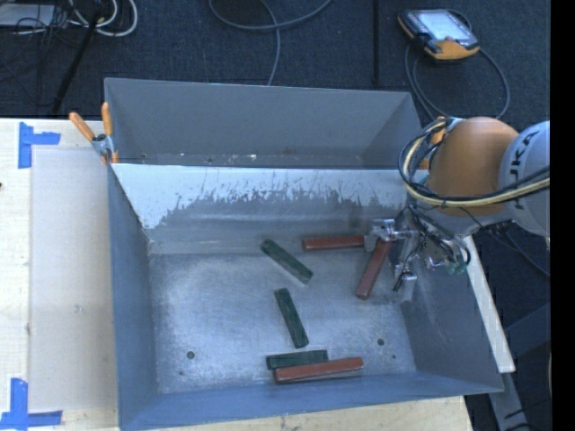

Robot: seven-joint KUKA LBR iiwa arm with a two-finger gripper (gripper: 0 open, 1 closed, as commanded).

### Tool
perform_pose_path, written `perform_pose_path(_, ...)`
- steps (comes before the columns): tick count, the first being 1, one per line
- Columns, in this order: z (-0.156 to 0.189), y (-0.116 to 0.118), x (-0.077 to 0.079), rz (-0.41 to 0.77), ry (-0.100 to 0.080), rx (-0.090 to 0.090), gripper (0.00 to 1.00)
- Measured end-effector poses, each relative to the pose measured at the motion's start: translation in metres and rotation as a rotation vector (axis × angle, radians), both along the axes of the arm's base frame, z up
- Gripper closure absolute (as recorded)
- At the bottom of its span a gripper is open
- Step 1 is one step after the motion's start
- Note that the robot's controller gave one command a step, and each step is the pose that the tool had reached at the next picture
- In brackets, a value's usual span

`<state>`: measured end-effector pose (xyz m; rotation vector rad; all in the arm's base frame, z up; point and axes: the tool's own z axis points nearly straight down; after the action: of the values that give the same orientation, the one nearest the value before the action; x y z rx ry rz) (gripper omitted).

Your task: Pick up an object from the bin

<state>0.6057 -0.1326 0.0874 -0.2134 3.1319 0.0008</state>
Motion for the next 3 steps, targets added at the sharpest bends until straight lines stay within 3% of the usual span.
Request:
perform_pose_path(1, -0.017, -0.014, 0.011, -0.162, 0.000, 0.000, 1.00)
perform_pose_path(2, -0.017, -0.014, 0.011, -0.161, 0.000, 0.000, 1.00)
perform_pose_path(3, 0.044, 0.009, 0.002, -0.227, 0.007, 0.000, 1.00)
